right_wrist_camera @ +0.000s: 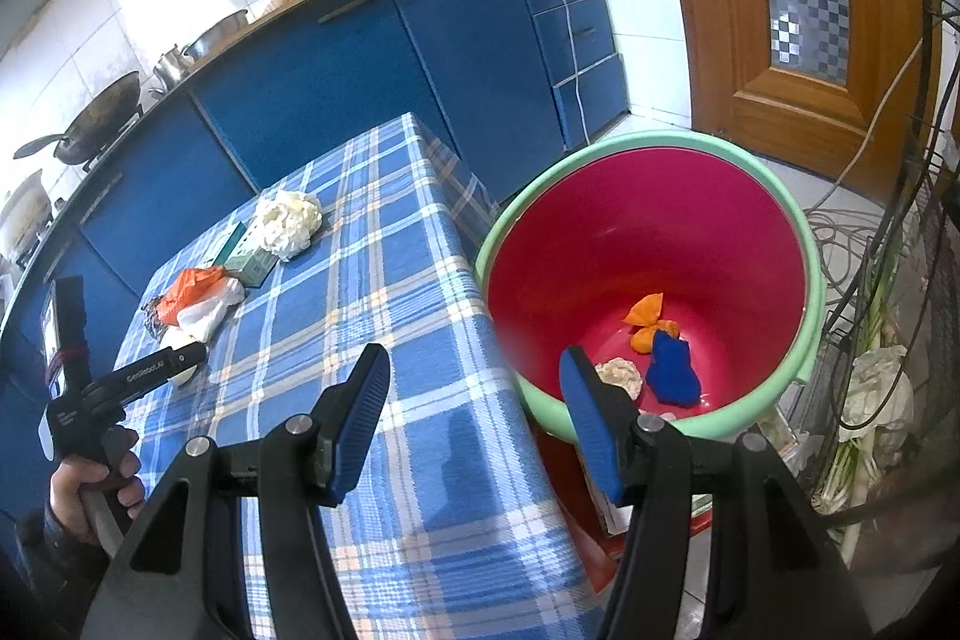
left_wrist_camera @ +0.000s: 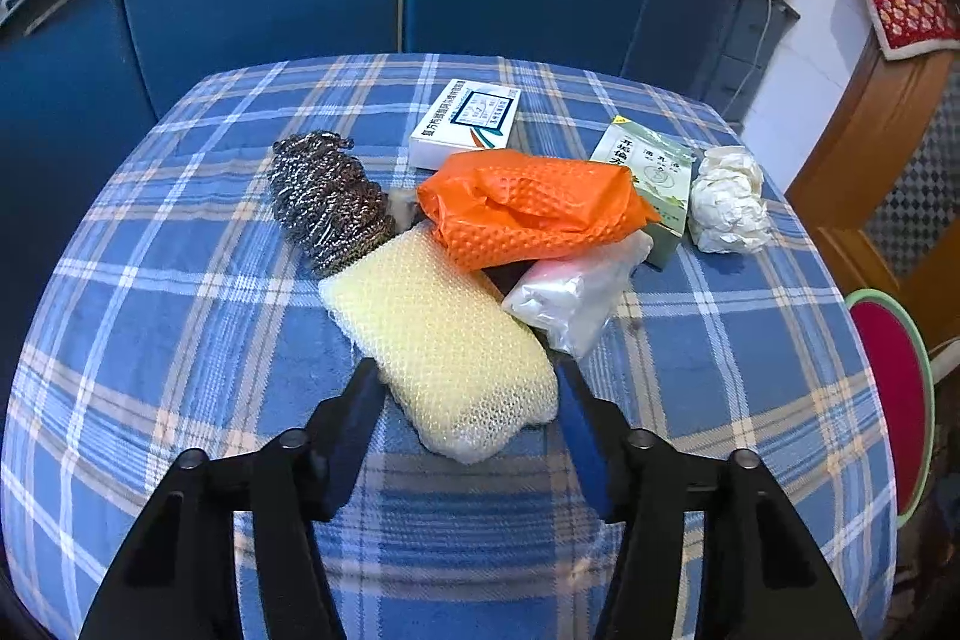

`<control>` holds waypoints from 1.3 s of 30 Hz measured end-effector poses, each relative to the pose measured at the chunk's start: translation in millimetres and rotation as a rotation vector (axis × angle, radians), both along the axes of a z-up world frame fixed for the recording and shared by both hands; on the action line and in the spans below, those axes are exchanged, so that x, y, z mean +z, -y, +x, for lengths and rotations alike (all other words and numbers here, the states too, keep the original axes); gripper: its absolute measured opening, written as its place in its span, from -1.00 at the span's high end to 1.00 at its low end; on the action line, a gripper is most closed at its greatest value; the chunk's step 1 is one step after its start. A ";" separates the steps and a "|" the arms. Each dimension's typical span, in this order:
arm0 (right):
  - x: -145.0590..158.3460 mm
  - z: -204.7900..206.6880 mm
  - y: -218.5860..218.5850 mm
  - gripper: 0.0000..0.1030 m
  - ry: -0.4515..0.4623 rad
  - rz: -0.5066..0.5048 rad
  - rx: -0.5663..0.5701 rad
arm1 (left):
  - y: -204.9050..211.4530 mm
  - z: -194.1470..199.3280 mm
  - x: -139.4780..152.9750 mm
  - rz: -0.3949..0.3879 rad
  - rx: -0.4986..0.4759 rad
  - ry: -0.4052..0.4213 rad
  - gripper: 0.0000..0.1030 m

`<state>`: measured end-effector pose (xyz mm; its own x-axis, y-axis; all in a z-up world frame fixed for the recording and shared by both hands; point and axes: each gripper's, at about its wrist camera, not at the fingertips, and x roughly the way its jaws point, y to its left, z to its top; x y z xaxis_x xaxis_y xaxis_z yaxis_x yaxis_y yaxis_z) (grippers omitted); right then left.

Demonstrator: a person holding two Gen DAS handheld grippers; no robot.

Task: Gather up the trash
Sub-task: 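Grasp the yellow mesh sponge with the left tool, then grasp the orange mesh bag with the right tool while the left tool holds the sponge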

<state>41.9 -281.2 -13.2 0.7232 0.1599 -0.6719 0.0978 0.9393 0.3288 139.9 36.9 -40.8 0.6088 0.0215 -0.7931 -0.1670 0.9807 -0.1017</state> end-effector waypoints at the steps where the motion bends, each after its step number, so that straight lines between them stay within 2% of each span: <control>1: 0.1 0.4 -0.6 -0.19 -0.001 0.001 0.002 | -1.5 -2.0 0.3 -0.007 -0.004 0.000 -0.07; 8: 0.3 5.9 -8.9 -0.19 -0.007 -0.008 0.027 | -11.1 -20.3 4.7 -0.031 -0.038 0.014 0.01; 17: 2.6 16.6 -38.3 -0.19 -0.014 -0.018 0.096 | -29.1 -46.0 27.3 -0.049 -0.053 0.087 0.01; 26: 16.3 29.0 -86.6 -0.19 0.007 -0.060 0.197 | -54.7 -50.0 40.3 -0.047 -0.030 0.129 0.01; 31: 23.6 41.5 -118.1 -0.29 0.021 -0.062 0.260 | -73.2 -50.2 42.2 -0.038 -0.008 0.141 0.01; 39: 33.4 64.5 -163.9 -0.29 0.048 -0.081 0.352 | -101.9 -43.6 40.2 -0.026 0.034 0.132 0.01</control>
<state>106.4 -117.3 20.3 0.6641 0.3521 -0.6595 -0.2499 0.9359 0.2481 96.3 138.8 -0.6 0.7071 0.0242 -0.7067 -0.1832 0.9716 -0.1500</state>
